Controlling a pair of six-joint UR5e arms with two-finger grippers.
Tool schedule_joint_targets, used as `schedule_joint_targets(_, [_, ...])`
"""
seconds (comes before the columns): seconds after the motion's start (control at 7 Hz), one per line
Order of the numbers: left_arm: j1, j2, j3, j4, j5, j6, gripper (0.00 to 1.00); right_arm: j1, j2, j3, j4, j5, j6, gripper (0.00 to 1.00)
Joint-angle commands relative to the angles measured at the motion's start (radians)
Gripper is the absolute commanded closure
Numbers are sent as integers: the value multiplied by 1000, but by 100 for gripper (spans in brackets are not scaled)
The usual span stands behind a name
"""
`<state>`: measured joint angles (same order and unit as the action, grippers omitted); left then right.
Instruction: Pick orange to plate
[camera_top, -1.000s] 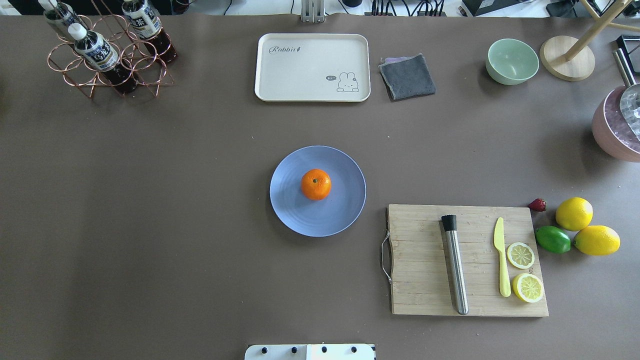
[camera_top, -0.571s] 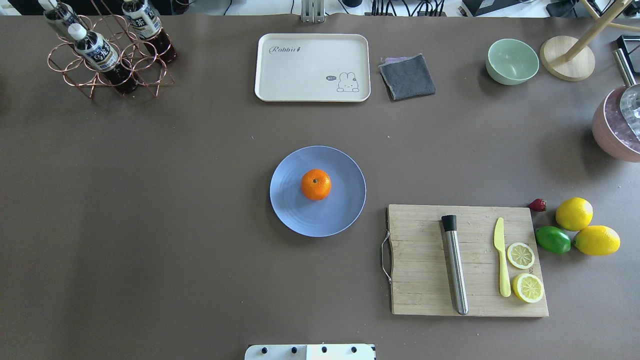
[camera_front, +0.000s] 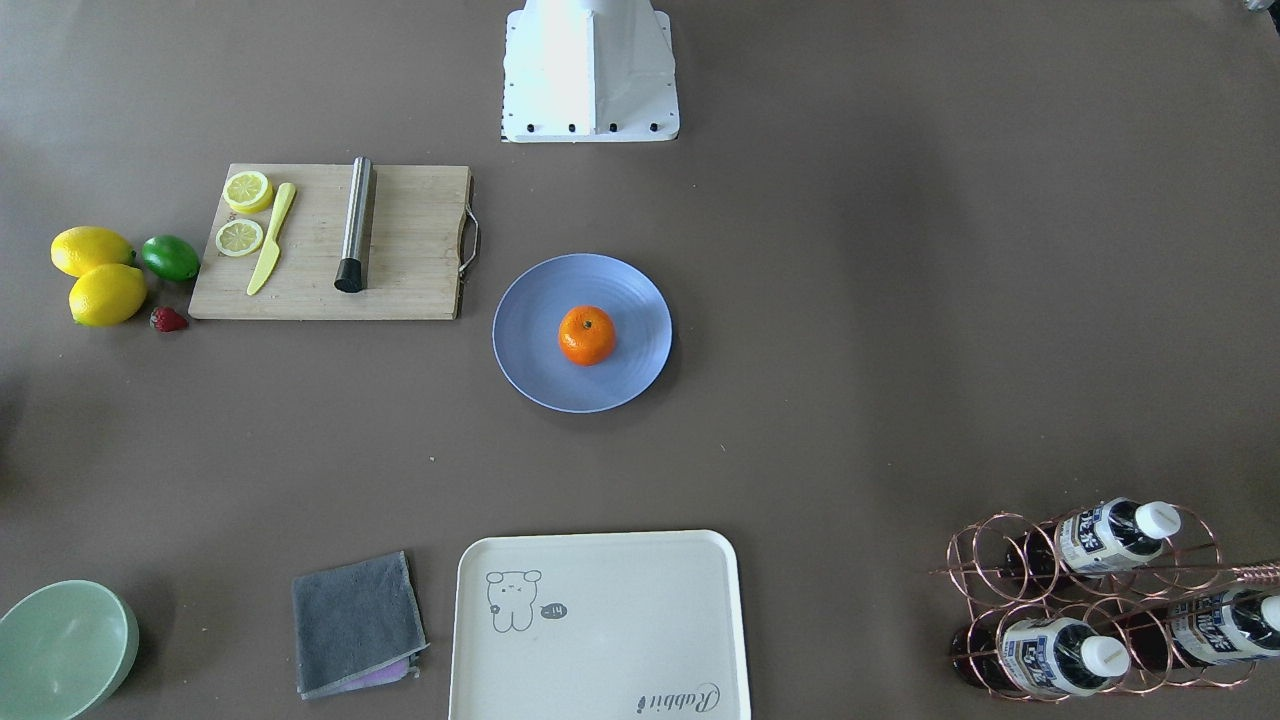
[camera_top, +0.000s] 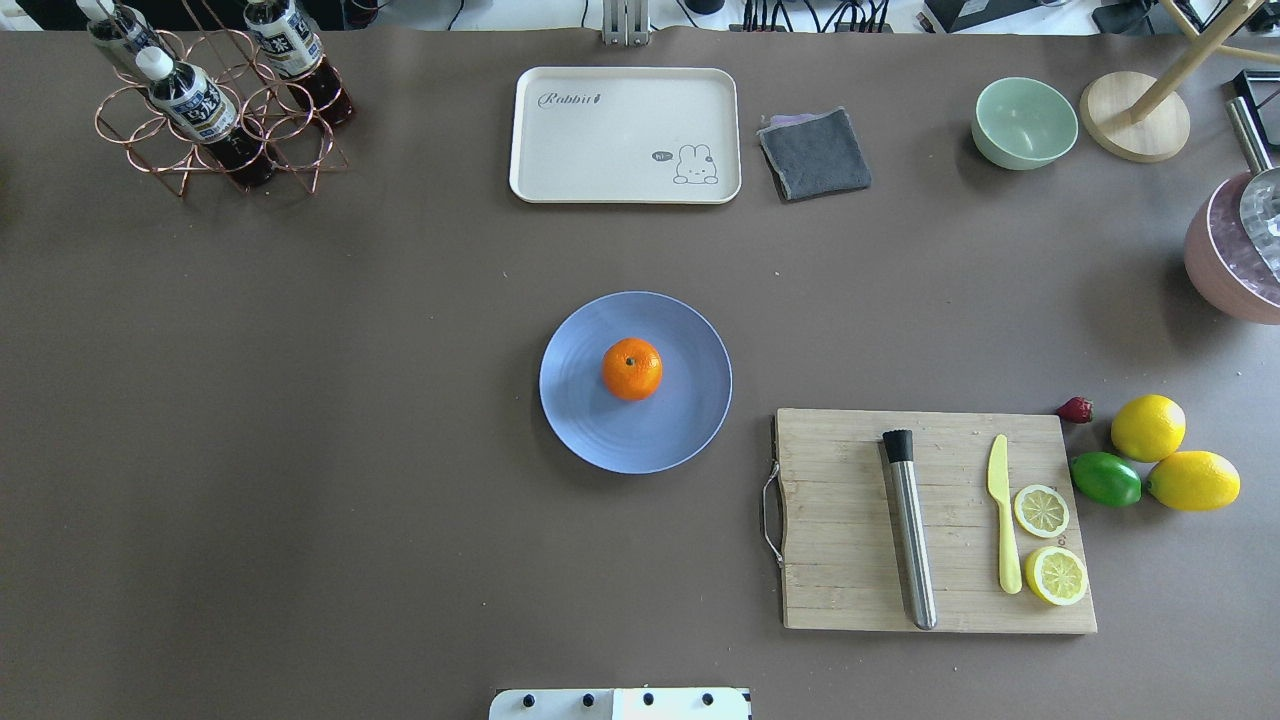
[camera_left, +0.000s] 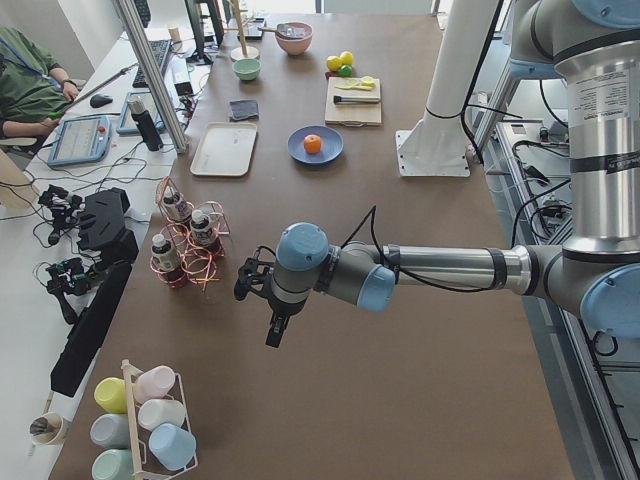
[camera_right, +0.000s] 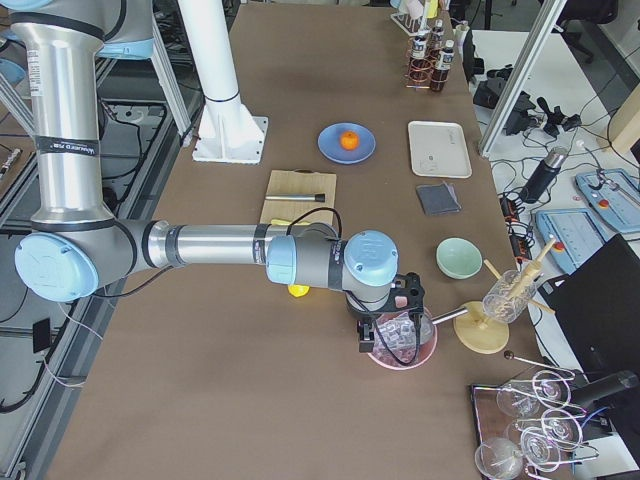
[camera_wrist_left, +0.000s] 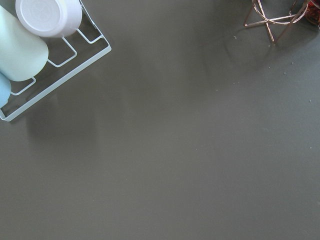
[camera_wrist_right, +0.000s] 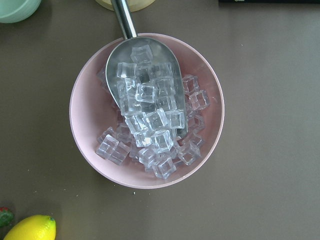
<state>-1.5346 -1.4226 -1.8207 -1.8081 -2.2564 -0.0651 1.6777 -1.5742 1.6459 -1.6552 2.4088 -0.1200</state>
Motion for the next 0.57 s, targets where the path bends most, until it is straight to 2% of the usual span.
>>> schedule_joint_targets(0.0, [2, 8, -37, 39, 15, 1, 2, 0, 2, -1, 3, -22, 3, 0])
schedule_joint_targets(0.43, [1, 10, -32, 38, 15, 1, 2, 0, 6, -1, 5, -27, 8, 0])
